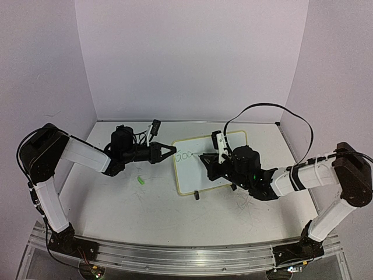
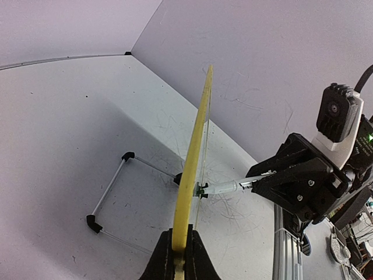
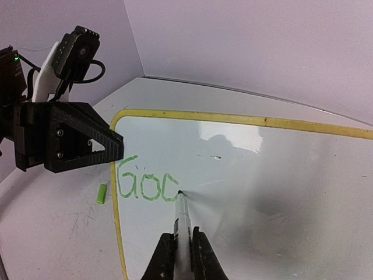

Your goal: Write a sentence on the whiteboard

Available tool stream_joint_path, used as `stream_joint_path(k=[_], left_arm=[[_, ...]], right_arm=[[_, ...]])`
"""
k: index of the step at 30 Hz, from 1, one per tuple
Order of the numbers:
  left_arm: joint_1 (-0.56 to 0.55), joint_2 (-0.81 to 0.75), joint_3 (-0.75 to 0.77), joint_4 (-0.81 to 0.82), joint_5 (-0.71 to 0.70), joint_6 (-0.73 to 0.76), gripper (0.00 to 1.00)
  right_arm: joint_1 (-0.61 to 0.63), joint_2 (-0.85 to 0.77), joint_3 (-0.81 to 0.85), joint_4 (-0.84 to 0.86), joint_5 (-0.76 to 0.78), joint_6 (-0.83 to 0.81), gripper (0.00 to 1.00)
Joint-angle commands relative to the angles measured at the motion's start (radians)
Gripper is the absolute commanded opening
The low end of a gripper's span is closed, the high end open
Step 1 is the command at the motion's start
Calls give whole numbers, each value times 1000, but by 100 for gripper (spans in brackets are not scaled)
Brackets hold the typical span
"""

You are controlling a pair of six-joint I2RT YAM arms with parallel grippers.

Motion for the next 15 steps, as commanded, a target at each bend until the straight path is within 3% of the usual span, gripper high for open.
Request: stream_joint_path(k=[1, 15], left_arm=[[0, -44, 32, -10, 8, 29, 0], [-1, -49, 29, -10, 5, 30, 0]], right_arm=[[-13, 5, 31, 19, 34, 2, 0], [-13, 29, 61, 17, 15, -2, 0]])
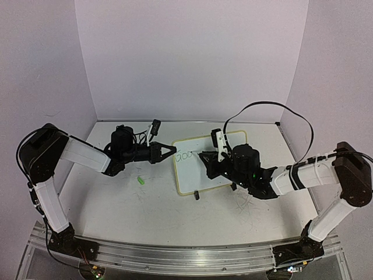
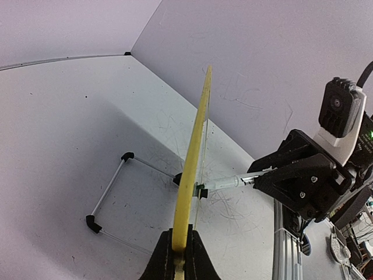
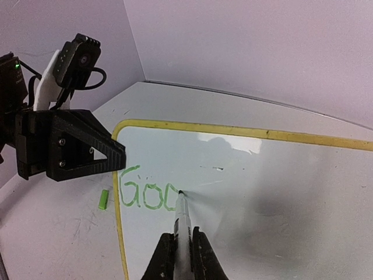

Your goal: Write a sentence on the whiteboard

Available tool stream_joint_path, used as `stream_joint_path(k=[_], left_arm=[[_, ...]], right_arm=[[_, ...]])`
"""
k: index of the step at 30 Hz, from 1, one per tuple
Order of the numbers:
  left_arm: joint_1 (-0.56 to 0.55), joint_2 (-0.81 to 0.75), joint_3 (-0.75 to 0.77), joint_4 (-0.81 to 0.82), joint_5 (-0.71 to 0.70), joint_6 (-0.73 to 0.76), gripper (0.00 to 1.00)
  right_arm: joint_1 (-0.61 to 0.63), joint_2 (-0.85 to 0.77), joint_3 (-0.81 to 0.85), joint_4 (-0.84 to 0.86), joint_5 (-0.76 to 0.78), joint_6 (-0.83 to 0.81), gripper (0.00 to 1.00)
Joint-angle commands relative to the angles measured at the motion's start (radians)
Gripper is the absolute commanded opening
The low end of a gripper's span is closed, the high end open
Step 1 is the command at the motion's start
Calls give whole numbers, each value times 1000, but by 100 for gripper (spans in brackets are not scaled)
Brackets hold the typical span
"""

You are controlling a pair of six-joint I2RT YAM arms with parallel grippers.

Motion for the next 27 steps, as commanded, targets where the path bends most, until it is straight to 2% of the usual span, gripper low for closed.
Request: stream_joint_path(k=[1, 7, 13, 27], left_arm=[[0, -45, 29, -8, 6, 29, 0], [0, -43, 29, -9, 3, 32, 0], [0, -33, 34, -8, -2, 30, 0], [0, -23, 43, -12, 3, 25, 0]], right_arm=[[-13, 29, 45, 16, 10, -2, 0], [-5, 26, 35, 16, -25, -8, 0], [-27, -87, -61, 96, -85, 9, 0], [-54, -53, -51, 74, -70, 7, 0]])
